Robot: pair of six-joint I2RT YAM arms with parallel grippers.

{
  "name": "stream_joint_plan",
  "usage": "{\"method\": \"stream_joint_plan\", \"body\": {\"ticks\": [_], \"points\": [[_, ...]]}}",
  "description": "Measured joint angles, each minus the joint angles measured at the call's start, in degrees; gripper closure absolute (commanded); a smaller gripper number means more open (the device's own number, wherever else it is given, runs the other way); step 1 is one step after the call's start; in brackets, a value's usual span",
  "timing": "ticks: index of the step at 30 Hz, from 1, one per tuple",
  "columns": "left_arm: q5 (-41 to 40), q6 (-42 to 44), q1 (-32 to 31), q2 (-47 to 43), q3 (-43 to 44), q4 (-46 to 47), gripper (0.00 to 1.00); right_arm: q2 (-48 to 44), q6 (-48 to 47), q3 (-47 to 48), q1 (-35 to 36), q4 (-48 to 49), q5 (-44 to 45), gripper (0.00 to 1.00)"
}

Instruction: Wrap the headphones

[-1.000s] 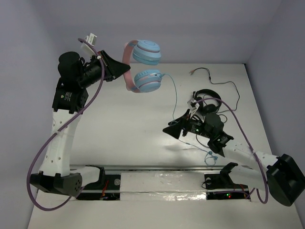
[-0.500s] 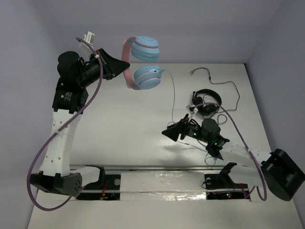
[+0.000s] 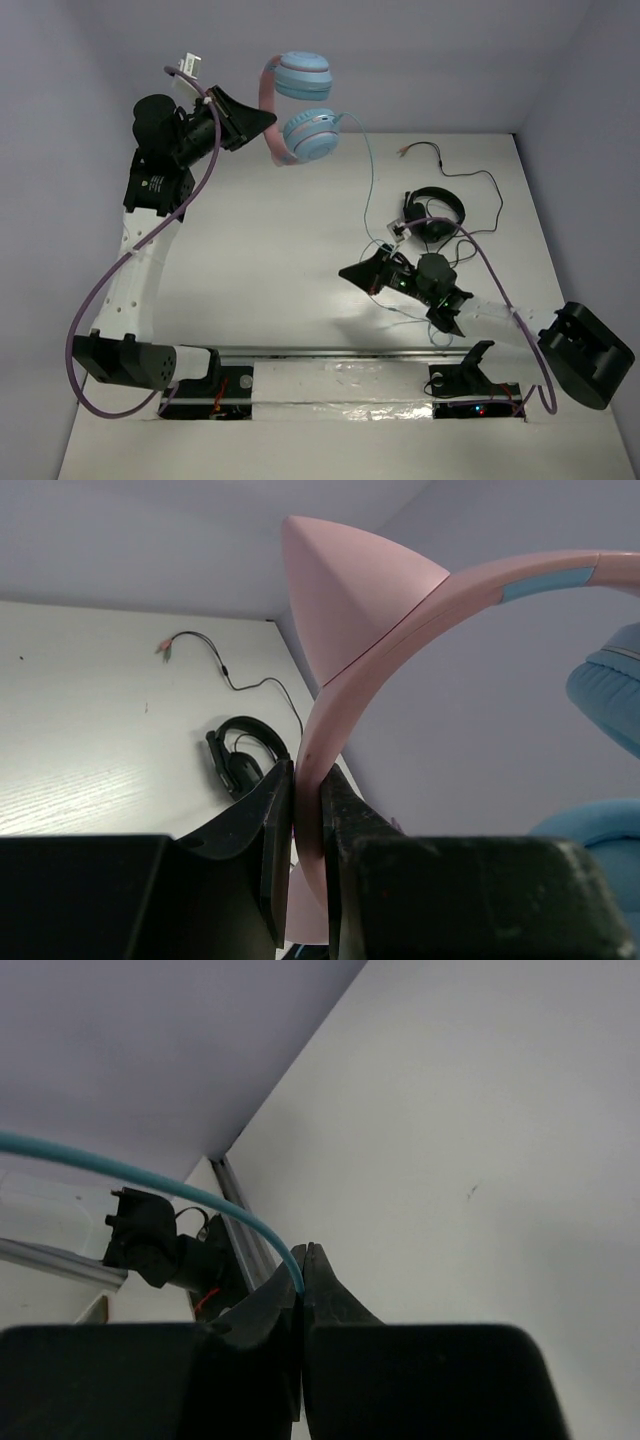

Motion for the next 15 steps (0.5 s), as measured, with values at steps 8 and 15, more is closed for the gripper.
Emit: {"method": "stream_joint_plan", "body": {"ticks": [8, 15], "points": [[-3.96, 1.84, 2.05, 2.86, 5.77, -3.19, 1.0, -3.98, 2.54, -0.63, 0.44, -9.44, 6.16, 1.0], [-10.45, 4.09, 8.76, 8.31, 18.97, -6.97, 1.0, -8.76, 8.76, -5.42, 0.44, -22.12, 11.91, 0.85]]}}
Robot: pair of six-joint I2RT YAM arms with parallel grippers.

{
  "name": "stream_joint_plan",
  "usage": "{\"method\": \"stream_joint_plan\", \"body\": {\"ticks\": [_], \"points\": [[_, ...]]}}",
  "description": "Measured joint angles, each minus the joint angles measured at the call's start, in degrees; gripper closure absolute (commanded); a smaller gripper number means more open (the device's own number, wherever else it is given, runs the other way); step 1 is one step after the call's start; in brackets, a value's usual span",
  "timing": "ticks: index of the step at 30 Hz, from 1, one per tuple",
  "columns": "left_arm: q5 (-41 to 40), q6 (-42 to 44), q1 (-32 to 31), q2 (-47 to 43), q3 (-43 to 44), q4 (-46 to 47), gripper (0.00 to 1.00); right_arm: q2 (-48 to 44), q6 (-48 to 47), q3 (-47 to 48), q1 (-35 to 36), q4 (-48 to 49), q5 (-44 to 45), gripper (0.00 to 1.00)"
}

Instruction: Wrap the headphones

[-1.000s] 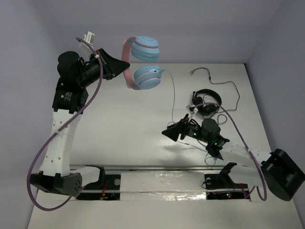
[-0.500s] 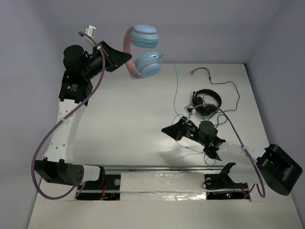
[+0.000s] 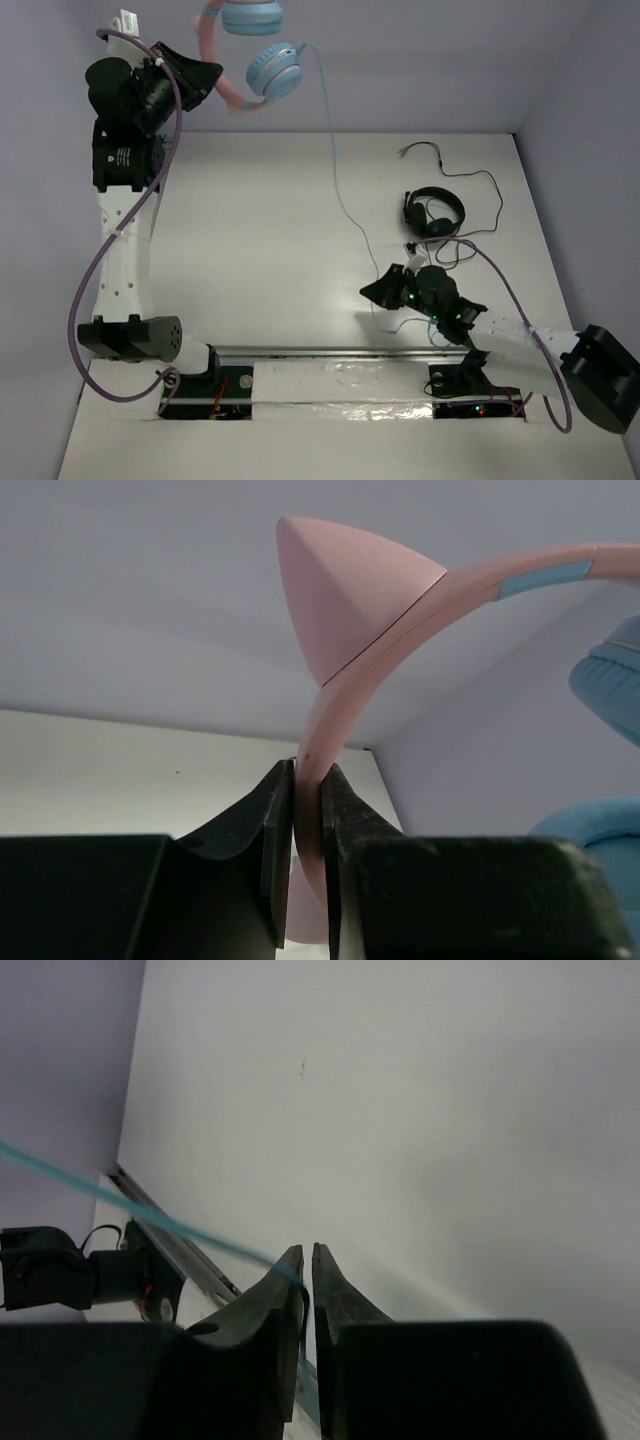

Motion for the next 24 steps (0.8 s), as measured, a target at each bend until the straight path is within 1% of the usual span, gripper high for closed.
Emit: {"method": "stream_joint_plan", "body": {"ticks": [1, 2, 3, 4, 5, 7, 11, 14, 18, 21, 24], "points": [[-0.66, 0.37, 0.13, -0.15, -0.02, -0.15, 1.0, -1.44, 0.04, -0.2, 0.0, -1.79, 0.63, 0.76], [-1.09, 0.79, 0.17, -0.35, -0.33, -0.37, 1.0, -3.39, 0.11, -0.2, 0.0, -4.15, 1.29, 0.63], [-1.49, 1.38, 0.07, -0.74, -1.44, -0.13, 1.0, -5.79, 0.0, -0.17, 0.0, -6.43, 2.08, 0.48], [-1.86, 1.95, -0.13, -1.49, -3.28, -0.07, 1.0, -8.52, -0.2, 0.0, 0.04, -8.76, 2.84, 0.29], [-2.23, 2.51, -0.28, -2.34, -5.44, -0.22, 1.0, -11.13, -0.59, 0.37, 0.07, -11.21, 3.58, 0.22], [-3.23, 3.63, -1.27, -4.39, -11.02, 0.11, 1.0, -17.03, -2.32, 2.01, 0.2, -16.13, 5.14, 0.13], [-4.17, 5.31, -3.41, -8.7, -23.82, 0.15, 1.0, -24.76, -6.93, 8.79, 0.28, -22.97, 7.08, 0.13], [-3.21, 5.77, -4.68, -11.32, -32.54, 0.07, 1.0, -25.44, -10.91, 15.06, 0.31, -24.13, 7.19, 0.12], [-1.6, 5.95, -5.4, -13.9, -40.22, -0.87, 1.0, -21.05, -16.65, 20.17, 0.31, -20.85, 7.37, 0.11], [-0.48, 6.03, -5.49, -16.24, -42.45, -1.95, 1.0, -15.8, -20.48, 21.05, 0.31, -18.78, 8.57, 0.1], [0.98, 6.14, -5.49, -19.37, -42.77, -2.69, 1.0, -10.54, -24.04, 21.09, 0.31, -17.84, 7.89, 0.1]]}}
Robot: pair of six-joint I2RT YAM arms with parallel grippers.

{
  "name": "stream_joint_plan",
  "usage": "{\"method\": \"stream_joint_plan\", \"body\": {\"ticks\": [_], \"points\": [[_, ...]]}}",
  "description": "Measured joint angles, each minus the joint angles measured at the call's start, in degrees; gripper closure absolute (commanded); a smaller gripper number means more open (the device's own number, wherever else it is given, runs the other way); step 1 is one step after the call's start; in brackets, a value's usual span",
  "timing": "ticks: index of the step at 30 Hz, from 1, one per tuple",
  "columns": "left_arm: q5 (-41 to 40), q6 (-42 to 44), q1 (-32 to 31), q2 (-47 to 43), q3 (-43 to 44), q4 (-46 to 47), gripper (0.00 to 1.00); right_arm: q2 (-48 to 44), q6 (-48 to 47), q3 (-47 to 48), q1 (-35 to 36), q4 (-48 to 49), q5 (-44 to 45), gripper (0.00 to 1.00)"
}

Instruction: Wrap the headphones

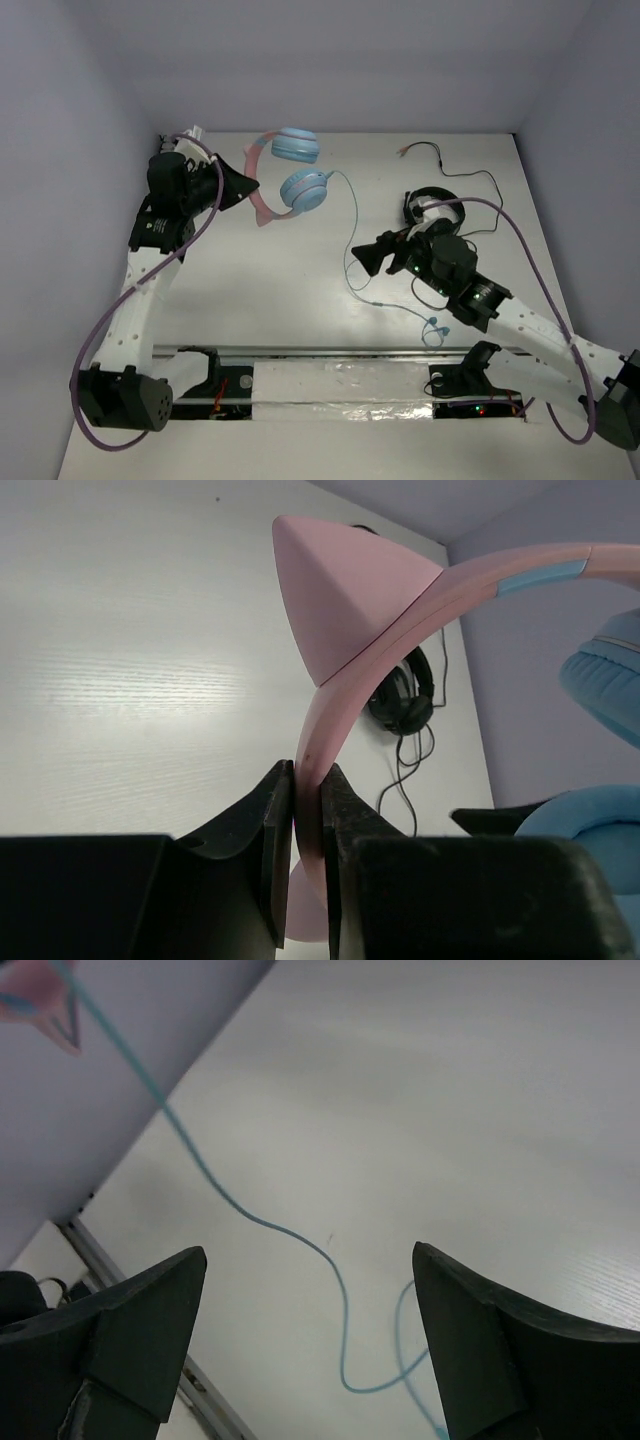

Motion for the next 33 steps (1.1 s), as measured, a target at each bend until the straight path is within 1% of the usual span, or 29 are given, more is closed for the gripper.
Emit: {"method": "stream_joint_plan", "body": {"ticks": [3, 4, 5, 9, 11, 12, 13, 14, 16, 18, 22, 24, 25, 26, 30, 31, 32, 33], "points": [[1.66, 0.04, 0.0, -3.19, 0.0, -0.04, 1.0, 3.74, -2.12, 0.02, 0.0, 1.14, -3.76, 0.13], [2.27, 0.07, 0.0, -3.98, 0.0, -0.07, 1.0, 4.63, -2.51, -0.04, 0.0, 2.34, -5.29, 0.17], [2.8, 0.09, -0.07, -4.48, 0.0, -0.11, 1.0, 5.33, -2.82, -0.2, 0.0, 3.85, -6.54, 0.19], [4.72, 0.24, -0.42, -5.46, -0.02, -1.05, 1.0, 7.63, -3.23, -0.68, 0.0, 10.08, -9.73, 0.2], [5.4, 0.26, -0.52, -5.66, -0.37, -1.29, 1.0, 9.68, -3.5, -0.5, 0.0, 13.03, -11.85, 0.22], [5.73, 0.26, -0.52, -5.75, -0.48, -1.68, 1.0, 10.84, -3.58, -0.39, 0.0, 14.1, -12.74, 0.26], [5.99, 0.24, -0.52, -5.84, -0.66, -1.99, 1.0, 11.91, -3.67, -0.37, 0.0, 15.17, -13.51, 0.37], [6.16, 0.24, -0.52, -5.88, -0.76, -2.12, 1.0, 13.0, -3.89, -0.37, 0.0, 16.33, -14.01, 0.44], [6.95, 0.17, -0.52, -5.92, -0.87, -2.6, 1.0, 14.84, -3.93, -0.37, 0.0, 18.03, -14.36, 0.61], [8.0, -0.33, -0.52, -5.92, -0.87, -2.62, 1.0, 15.98, -3.93, -0.42, 0.0, 19.85, -14.1, 0.62], [10.75, -2.62, -0.52, -5.95, -0.74, -1.92, 1.0, 17.09, -3.85, -0.94, 0.0, 23.87, -13.64, 0.54], [12.04, -4.11, -0.52, -5.92, 0.07, -1.44, 1.0, 17.99, -3.85, -0.96, 0.0, 25.66, -13.66, 0.58], [12.59, -4.9, -0.52, -5.92, 0.66, -1.05, 1.0, 18.51, -3.8, -0.98, -0.04, 26.49, -13.68, 0.65], [13.22, -5.68, -0.52, -5.88, 1.55, -0.63, 1.0, 19.02, -3.76, -1.01, -0.17, 27.06, -13.9, 0.68], [15.52, -8.33, -0.52, -5.88, 4.87, 2.1, 1.0, 20.61, -2.95, -1.86, -1.07, 29.88, -14.16, 0.66], [16.13, -8.98, -0.52, -5.88, 5.35, 3.08, 1.0, 21.2, -2.82, -1.95, -1.6, 30.64, -14.27, 0.64], [16.65, -9.64, -0.52, -5.92, 5.64, 3.87, 1.0, 21.94, -2.51, -2.03, -2.03, 31.54, -14.49, 0.64], [17.03, -10.16, -0.52, -5.92, 5.75, 4.48, 1.0, 22.62, -2.27, -2.08, -2.36, 32.15, -14.67, 0.66]]}}
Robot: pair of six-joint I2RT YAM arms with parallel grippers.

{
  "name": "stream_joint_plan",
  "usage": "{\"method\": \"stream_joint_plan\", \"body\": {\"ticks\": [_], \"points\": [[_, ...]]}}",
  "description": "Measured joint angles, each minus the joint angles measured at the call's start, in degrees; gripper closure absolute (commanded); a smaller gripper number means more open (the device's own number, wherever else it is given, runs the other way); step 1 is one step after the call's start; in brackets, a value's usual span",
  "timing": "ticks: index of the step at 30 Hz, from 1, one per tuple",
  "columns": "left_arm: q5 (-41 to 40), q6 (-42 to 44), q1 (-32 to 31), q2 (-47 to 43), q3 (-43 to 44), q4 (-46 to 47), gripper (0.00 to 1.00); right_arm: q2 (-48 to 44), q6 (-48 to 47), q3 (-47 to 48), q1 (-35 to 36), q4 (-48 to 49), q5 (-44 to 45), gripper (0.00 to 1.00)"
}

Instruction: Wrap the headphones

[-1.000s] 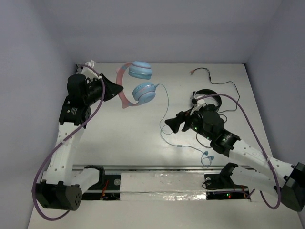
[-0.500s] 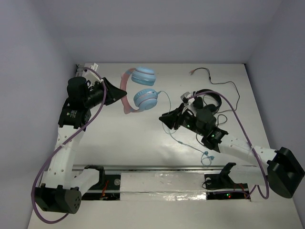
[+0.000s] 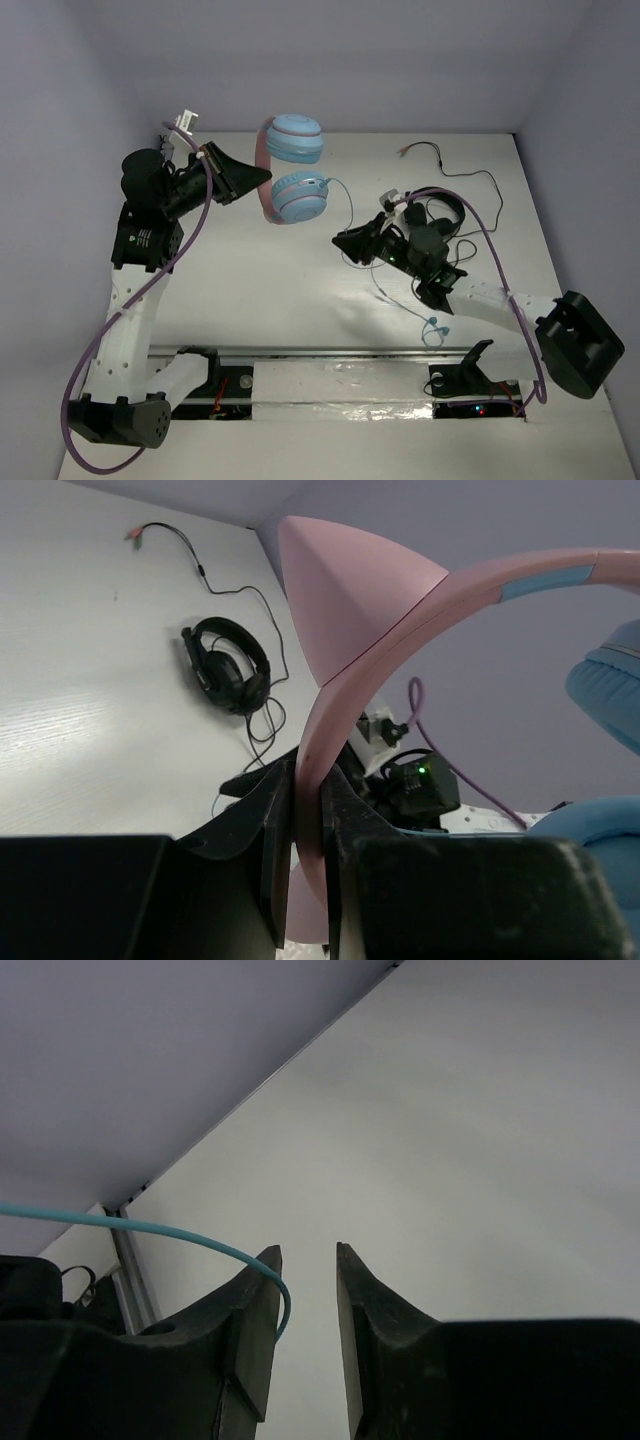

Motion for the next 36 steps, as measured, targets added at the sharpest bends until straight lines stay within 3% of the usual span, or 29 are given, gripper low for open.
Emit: {"method": "stream_joint_plan", "body": {"ticks": [1, 4, 12, 16, 23, 30, 36], "points": [[0.39, -0.52, 0.0, 0.0, 0.0, 0.61, 1.0, 0.72, 0.28, -0.07, -0.33, 0.61, -0.31, 0.84], [1.16, -2.6, -0.02, 0.07, 0.0, 2.23, 1.0, 2.38, 1.53, -0.39, -0.57, 1.79, -1.16, 0.98], [-4.0, -8.02, -0.66, 2.23, -1.05, 11.3, 1.0, 4.15, 6.45, 0.42, 4.17, -2.75, 1.25, 1.0], [-13.7, -5.53, -1.64, 5.14, -1.38, 10.1, 1.0, 4.22, 8.13, 5.88, 13.27, -17.35, 9.22, 1.0], [-37.4, 7.1, -1.7, 6.69, -4.31, 2.05, 1.0, -1.11, 13.27, 12.87, 27.5, -49.11, 24.22, 1.0], [-53.94, 18.8, -3.06, 6.21, -8.07, -4.92, 1.0, -4.68, 15.45, 27.69, 29.68, -76.39, 36.35, 1.0], [-59.65, 26.53, -14.25, 8.02, -10.23, -7.76, 1.0, -2.29, 7.58, 45.83, 29.73, -87.97, 42.95, 1.0]]}}
